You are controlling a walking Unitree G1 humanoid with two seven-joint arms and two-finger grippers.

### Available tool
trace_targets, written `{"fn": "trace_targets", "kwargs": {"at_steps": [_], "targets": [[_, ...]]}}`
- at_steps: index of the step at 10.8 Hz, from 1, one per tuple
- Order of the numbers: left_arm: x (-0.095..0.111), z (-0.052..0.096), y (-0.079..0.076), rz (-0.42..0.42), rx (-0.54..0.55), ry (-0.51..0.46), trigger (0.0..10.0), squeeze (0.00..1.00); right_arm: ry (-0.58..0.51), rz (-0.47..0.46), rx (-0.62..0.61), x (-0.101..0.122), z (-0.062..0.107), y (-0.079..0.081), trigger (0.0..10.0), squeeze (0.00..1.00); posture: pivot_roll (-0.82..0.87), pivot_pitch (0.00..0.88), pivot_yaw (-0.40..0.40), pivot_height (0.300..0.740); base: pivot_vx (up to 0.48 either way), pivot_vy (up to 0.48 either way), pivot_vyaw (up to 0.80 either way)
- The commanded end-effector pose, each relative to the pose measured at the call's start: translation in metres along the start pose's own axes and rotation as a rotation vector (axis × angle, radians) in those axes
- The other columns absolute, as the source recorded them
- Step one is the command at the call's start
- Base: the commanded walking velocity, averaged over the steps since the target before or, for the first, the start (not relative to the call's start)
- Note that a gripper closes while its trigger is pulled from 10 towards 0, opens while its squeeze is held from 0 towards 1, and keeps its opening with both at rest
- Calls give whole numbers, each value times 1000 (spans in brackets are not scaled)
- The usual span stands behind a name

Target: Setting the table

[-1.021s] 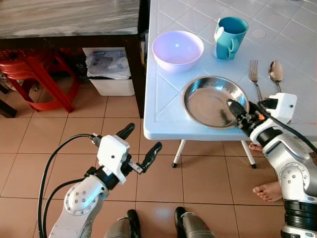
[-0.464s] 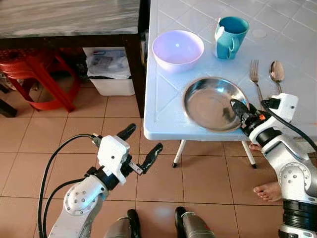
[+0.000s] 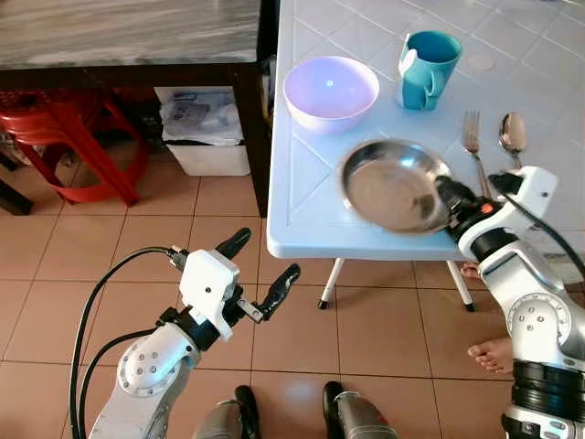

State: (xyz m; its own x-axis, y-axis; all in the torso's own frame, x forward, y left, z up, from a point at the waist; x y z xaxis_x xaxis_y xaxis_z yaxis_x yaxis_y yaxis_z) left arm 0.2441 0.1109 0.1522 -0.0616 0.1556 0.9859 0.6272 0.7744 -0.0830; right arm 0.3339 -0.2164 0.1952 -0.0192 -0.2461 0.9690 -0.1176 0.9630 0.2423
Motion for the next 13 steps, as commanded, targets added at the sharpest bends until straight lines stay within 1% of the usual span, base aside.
{"fn": "trace_targets", "kwargs": {"at_steps": [1, 2, 3, 4, 5, 6, 7, 8, 9, 10, 11, 12, 13], "targets": [[2, 1, -2, -6, -14, -1, 10000, 0, 87, -57, -73, -21, 5, -12, 0, 0, -101, 341, 41, 740, 0, 0, 0], [2, 1, -2, -8, -12, -3, 10000, 0, 83, -95, -107, -21, 4, -16, 0, 0, -101, 340, 39, 740, 0, 0, 0], [3, 0, 1, -18, 6, -4, 10000, 0, 84, -94, -119, -20, 4, -16, 0, 0, -101, 340, 39, 740, 0, 0, 0], [2, 0, 11, -36, 74, -6, 10000, 0, 39, -23, -107, -11, 5, -8, 0, 0, -102, 334, 35, 740, 0, 0, 0], [2, -3, 21, -49, 152, -20, 10000, 0, -27, 131, -91, -2, 9, 3, 0, 0, -100, 330, 32, 740, 0, 0, 0], [5, -4, 33, -77, 262, -43, 10000, 0, -71, 189, -99, 2, 13, 12, 0, 0, -97, 325, 30, 740, 0, 0, 0], [7, -2, 50, -70, 414, -61, 10000, 0, -145, 288, -125, 9, 21, 28, 1216, 0, -93, 318, 27, 740, 0, 0, 0], [5, 0, 57, -87, 480, -53, 10000, 0, -162, 308, -127, 9, 24, 38, 10000, 0, -90, 312, 29, 740, 0, 0, 0], [3, 2, 60, -79, 504, -49, 10000, 0, -165, 321, -134, 7, 25, 41, 10000, 0, -90, 303, 28, 740, 0, 0, 0], [2, 5, 66, -78, 564, -55, 10000, 0, -168, 341, -145, 5, 25, 43, 10000, 0, -85, 296, 29, 740, 0, 0, 0], [2, 5, 67, -72, 578, -60, 10000, 0, -173, 355, -144, 5, 26, 44, 10000, 0, -85, 294, 29, 740, 0, 0, 0], [3, 5, 71, -41, 612, -74, 10000, 0, -179, 386, -135, 5, 28, 46, 10000, 0, -86, 291, 29, 740, 0, 0, 0], [2, 3, 70, -38, 602, -73, 10000, 0, -172, 409, -117, 3, 29, 47, 10000, 0, -88, 291, 29, 740, 0, 0, 0]]}}
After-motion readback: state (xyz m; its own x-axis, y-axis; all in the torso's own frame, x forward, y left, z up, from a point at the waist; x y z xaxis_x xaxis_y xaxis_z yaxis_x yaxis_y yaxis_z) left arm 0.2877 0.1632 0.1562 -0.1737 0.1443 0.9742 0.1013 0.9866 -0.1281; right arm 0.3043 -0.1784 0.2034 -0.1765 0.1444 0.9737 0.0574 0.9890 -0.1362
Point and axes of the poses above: a point about 5 cm out from each wrist's last joint towards the gripper, its own z axis pointing back from the gripper into the wrist, its own x axis along the axis of the wrist's last joint, y = z × x, the point moved 1 cm from there along -z, pointing out of the wrist towards the gripper, and after that the axes turned 12 degrees about z, right-handed, at the moved point
